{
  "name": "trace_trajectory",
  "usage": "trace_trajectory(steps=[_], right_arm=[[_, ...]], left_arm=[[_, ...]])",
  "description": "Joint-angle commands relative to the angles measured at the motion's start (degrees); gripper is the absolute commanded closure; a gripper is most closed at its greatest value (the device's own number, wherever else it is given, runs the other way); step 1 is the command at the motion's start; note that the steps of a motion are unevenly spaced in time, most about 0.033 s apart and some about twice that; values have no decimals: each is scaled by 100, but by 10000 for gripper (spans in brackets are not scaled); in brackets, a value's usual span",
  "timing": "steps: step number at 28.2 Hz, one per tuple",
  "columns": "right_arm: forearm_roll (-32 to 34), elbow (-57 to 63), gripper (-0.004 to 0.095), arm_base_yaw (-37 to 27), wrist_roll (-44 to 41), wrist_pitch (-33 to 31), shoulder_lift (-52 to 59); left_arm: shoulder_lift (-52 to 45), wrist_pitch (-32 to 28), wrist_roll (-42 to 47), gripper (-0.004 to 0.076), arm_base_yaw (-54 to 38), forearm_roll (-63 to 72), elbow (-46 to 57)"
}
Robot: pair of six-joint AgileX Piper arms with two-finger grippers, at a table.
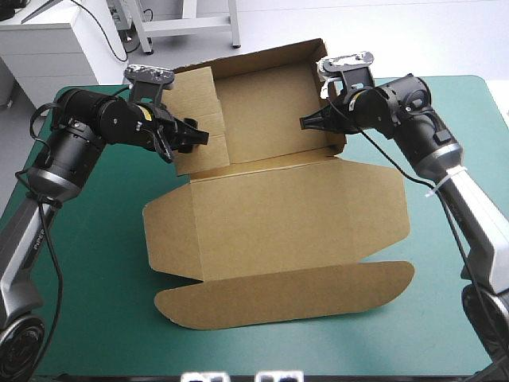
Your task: Fold the box
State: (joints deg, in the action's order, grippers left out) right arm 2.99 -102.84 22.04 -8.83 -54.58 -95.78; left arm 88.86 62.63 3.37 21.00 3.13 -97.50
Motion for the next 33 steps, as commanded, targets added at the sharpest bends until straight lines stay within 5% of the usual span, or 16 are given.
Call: trace_trajectory(steps=[1, 5, 16, 25, 33], right_arm=[[-409, -184, 922, 10, -46, 536, 282], [-694, -184, 922, 10, 60, 645, 282], [-1314, -184, 922, 10, 409, 816, 303], [-1381, -184, 922, 10, 503, 795, 303], [-1381, -184, 922, 0, 599, 783, 303]], left_arm=[[-209, -222, 466, 229, 26, -369, -198], [-199, -681, 306, 229, 26, 858, -198], [-199, -565, 674, 239, 26, 477, -198], [-199, -732, 891, 731, 26, 528, -198], [-199, -745, 843, 730, 26, 452, -198]])
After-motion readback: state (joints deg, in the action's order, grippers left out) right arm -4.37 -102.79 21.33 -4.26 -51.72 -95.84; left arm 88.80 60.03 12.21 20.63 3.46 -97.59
